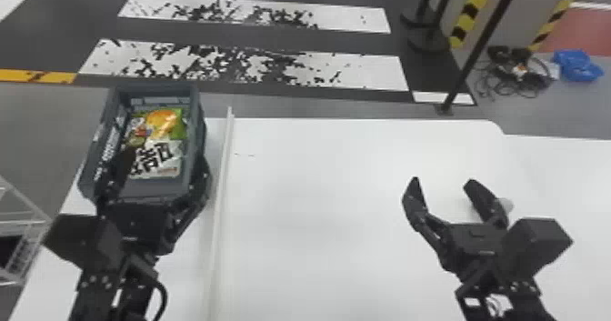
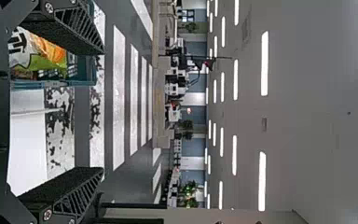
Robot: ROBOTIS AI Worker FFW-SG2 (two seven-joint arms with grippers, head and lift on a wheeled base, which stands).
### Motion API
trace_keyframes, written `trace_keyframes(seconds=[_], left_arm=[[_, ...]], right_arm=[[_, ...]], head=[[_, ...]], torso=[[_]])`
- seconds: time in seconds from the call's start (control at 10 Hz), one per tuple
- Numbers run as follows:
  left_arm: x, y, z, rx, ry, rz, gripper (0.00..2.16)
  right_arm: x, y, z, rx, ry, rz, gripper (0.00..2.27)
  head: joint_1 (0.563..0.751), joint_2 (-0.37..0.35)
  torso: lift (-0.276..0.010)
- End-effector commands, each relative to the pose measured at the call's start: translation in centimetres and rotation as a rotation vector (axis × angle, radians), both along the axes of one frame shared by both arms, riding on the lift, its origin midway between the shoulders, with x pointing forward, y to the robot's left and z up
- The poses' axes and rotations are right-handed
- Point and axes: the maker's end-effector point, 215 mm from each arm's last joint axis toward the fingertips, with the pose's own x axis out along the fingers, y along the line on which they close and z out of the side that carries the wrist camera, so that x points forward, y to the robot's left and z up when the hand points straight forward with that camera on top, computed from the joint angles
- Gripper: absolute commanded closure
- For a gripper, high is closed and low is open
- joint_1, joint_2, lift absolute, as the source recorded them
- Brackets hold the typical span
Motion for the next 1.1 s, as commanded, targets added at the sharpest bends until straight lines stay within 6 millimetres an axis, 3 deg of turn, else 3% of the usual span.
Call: trace_keyframes(seconds=[0.0,0.2,1.0], left_arm=[[0.1,0.7,-0.1,0.008,0.009,0.011,0.11],[0.2,1.3,0.0,0.006,0.008,0.021,0.11],[1.1,2.4,1.7,0.01,-0.023,0.048,0.11]], right_arm=[[-0.2,0.3,-1.1,0.005,0.038,0.004,0.07],[-0.2,1.1,-2.4,0.011,0.093,0.007,0.07],[-0.1,0.7,-1.5,-0.054,0.055,0.015,0.08]], head=[[0.695,-0.058],[0.695,-0.044],[0.695,-0.017]], torso=[[-0.029],[-0.029],[-0.029]])
